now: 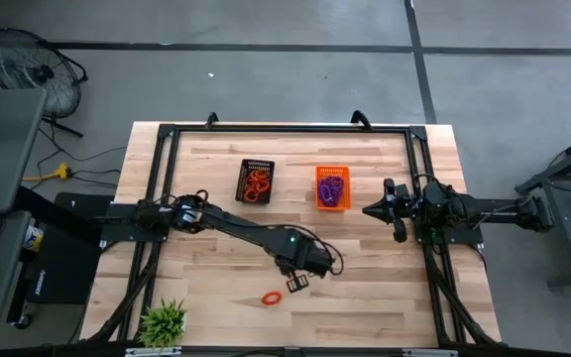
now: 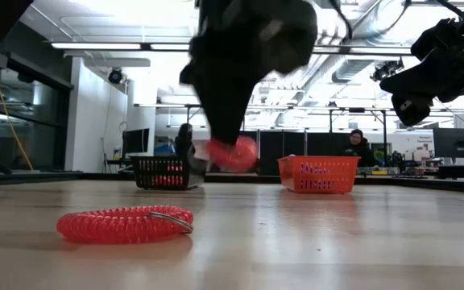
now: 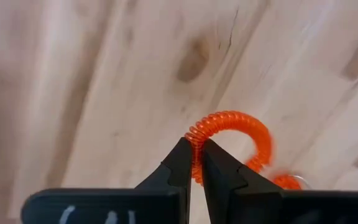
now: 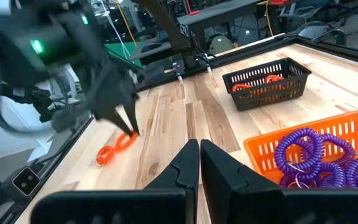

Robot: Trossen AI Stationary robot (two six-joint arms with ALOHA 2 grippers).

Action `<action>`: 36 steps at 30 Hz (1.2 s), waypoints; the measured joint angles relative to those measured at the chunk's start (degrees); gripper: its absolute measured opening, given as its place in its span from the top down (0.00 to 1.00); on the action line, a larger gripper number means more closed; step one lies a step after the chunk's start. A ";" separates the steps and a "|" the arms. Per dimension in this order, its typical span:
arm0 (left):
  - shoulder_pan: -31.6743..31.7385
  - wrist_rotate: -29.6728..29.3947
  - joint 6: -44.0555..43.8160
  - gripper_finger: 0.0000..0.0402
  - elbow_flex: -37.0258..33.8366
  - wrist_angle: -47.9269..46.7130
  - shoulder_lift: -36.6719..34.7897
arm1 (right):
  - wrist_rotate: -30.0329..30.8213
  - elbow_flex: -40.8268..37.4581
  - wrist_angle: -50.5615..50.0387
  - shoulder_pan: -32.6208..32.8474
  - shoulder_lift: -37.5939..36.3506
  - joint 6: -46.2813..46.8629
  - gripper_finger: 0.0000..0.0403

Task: Sort spring keychains into baskets
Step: Put the orange spring keychain into the black basket

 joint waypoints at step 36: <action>26.78 -6.35 6.84 0.96 4.80 -13.23 -6.13 | 0.01 0.00 -0.02 -0.01 0.04 0.01 0.97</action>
